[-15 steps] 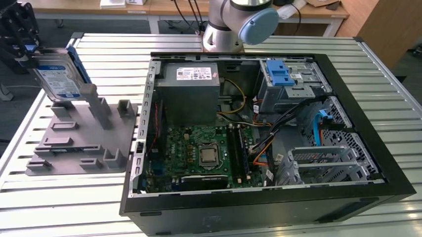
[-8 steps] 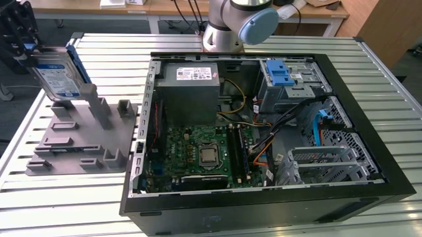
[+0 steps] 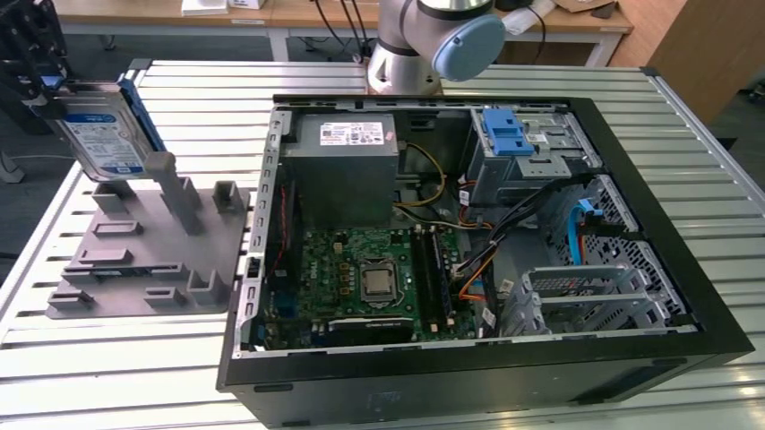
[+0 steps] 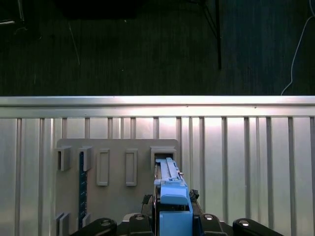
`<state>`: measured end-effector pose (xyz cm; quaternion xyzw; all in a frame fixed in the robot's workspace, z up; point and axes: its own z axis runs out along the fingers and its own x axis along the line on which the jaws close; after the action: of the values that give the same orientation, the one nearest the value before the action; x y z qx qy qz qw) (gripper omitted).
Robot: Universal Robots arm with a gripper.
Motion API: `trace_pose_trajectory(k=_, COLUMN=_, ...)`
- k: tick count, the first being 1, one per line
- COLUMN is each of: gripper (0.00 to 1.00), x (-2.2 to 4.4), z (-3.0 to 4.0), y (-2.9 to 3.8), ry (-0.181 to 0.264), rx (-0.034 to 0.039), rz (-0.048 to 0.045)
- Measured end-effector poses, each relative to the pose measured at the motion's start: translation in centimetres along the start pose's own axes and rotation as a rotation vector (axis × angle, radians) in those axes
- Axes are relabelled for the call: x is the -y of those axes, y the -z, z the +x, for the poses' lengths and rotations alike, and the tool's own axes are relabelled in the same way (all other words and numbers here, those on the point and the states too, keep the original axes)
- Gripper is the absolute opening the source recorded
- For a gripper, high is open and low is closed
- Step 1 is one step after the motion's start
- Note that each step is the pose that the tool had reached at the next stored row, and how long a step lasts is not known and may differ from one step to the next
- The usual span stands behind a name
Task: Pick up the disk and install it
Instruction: 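Pick up the disk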
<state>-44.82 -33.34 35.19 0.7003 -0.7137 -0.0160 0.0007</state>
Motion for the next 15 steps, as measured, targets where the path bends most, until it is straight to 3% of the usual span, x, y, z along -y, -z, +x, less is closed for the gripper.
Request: trace_pose_trajectory(k=15, gripper=0.36, x=-0.03, z=-0.02, y=1.0, ry=0.0, rx=-0.0002, rz=-0.0003)
